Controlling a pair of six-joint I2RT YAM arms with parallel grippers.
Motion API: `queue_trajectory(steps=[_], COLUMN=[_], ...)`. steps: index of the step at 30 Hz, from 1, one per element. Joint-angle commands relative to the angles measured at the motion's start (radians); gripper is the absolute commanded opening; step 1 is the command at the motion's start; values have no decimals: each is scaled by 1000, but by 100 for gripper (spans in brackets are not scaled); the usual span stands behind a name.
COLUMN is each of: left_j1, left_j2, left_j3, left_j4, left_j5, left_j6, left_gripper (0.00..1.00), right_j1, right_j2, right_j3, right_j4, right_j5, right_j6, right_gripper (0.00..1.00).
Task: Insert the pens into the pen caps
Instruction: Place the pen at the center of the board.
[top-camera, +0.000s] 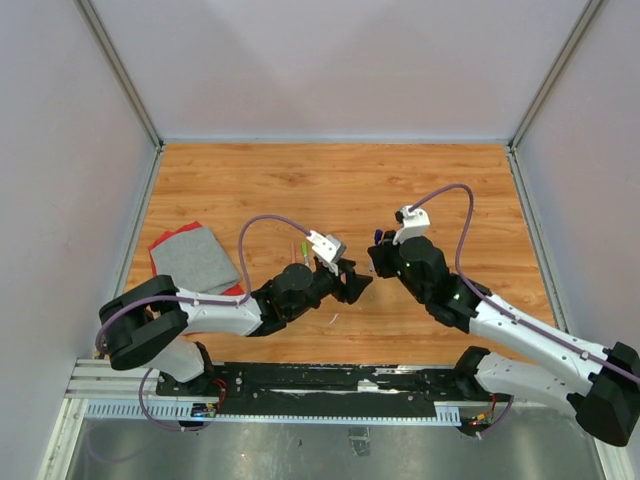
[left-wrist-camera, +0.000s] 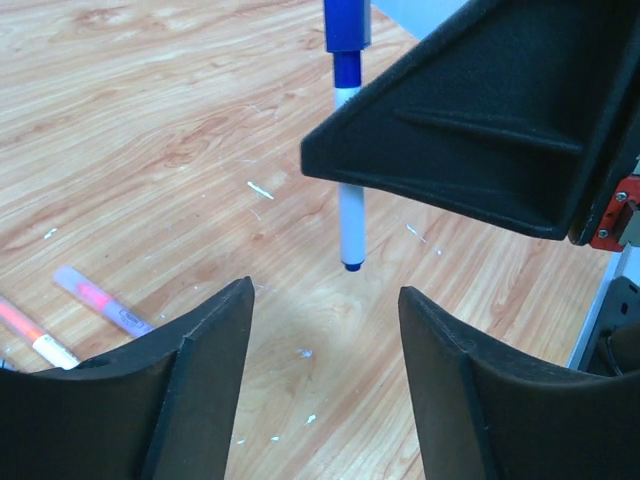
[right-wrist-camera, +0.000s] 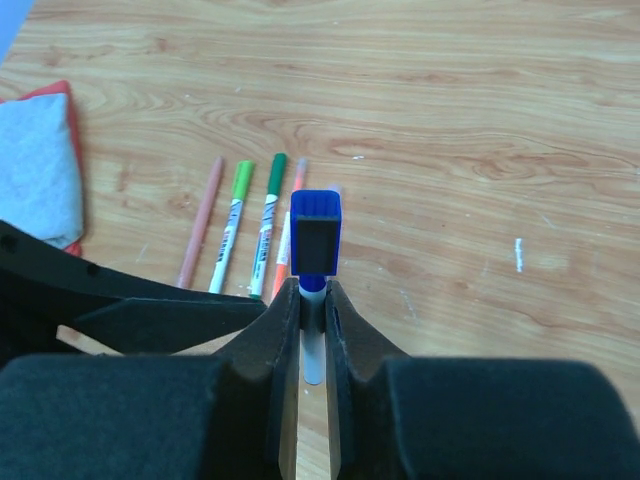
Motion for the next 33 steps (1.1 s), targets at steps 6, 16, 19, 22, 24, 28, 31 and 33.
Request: queue_trajectory(steps=[6,16,19,22,24,28,31,33], left_j1=[112,163,166,166,166,166,166,166], left_j2=[-61,-89,-85,-99,-106,-116,-135,-148], left_j3=[-21,-27,-25,-35,-40,-43,-62,-73], left_j4=[-34,-145,-155,-151,-151,-153,-133,-121], left_j5=[-123,-300,-315,-330,-344,-361,-360,-359], left_j6=[-161,-260,-268,-273,-275,-274,-275,-274], left_gripper=[69,74,74,74,74,74,74,75], right_j1=[-112,-197,-229,-240,-245,-255,-257,-258], right_j2=[178,507,619,742,812,922,958,975], right_j3=[216,462,540,630,695,767,782,787], right_j4=[-367,-551,-588,-645,-698,-739,-721,-709], right_j5=[-61,-285,-334,-347,-338,-351,-356,-357], right_j6=[20,-56,-72,-99,-124,-137,-137,-139], right_gripper=[1,1,0,1,1,1,3,4])
